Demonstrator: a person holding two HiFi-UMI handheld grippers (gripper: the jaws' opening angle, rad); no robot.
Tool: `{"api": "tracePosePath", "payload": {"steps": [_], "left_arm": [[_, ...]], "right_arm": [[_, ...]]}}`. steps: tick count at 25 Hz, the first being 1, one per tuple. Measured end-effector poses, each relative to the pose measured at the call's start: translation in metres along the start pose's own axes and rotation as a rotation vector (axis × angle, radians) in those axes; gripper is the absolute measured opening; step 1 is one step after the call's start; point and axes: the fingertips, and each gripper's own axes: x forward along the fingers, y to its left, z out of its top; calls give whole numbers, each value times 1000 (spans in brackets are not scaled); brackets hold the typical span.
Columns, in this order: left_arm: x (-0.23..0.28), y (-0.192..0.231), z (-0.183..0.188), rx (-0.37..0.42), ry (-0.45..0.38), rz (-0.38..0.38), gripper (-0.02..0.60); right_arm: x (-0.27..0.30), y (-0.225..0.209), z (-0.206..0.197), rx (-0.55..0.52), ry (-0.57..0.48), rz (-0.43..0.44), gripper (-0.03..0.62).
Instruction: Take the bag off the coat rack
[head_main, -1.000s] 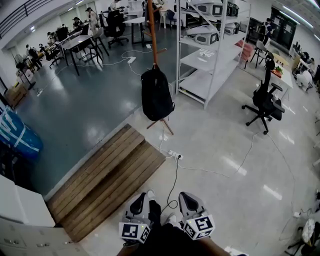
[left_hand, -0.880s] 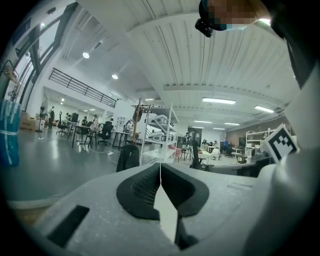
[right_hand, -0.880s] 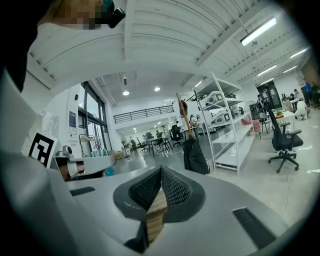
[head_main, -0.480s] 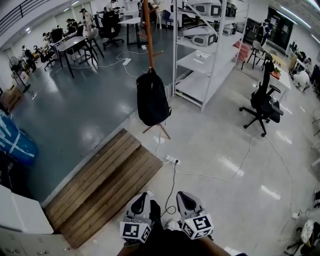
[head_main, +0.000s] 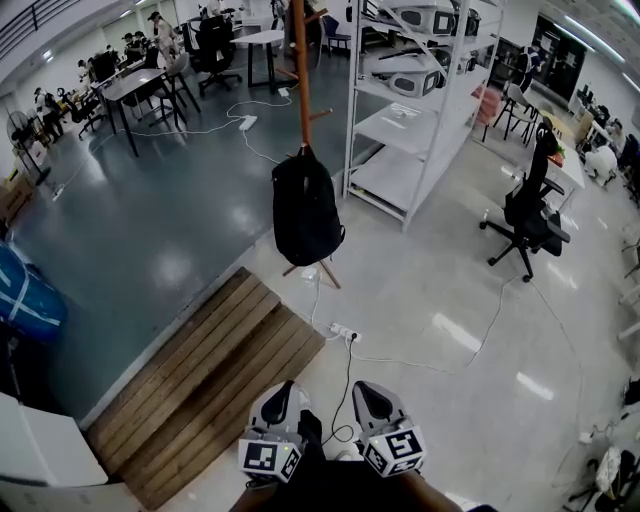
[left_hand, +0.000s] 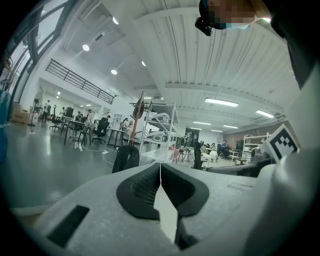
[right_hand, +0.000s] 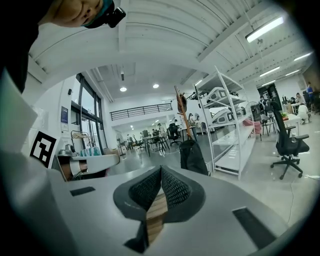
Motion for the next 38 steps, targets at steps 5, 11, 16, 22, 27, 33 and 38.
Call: {"api": "tracePosePath", "payload": {"steps": [5,11,16,22,27,33,38], "left_arm": [[38,39,17,-8,11,-15,18],[79,96,34,-17,21,-26,18],[106,139,45,-14,23,-35,18],[120,167,49,-26,31,-35,18],[130,181,42,-43,49,-36,18],[151,196,44,-45,56,-28,18],[178,208,47,-39,52,-15,18]], "right_arm": [[53,-5,18,2,10,-16,12],[117,-3,37,14,2,-49,12],[162,1,48,26,0,-67,12],[192,5,57,28,-6,-80,12],[213,1,61,15,-7,-77,12],[239,-9,67,16,-6,-78,12],[270,-25,77,20,-11,-59,12]]}}
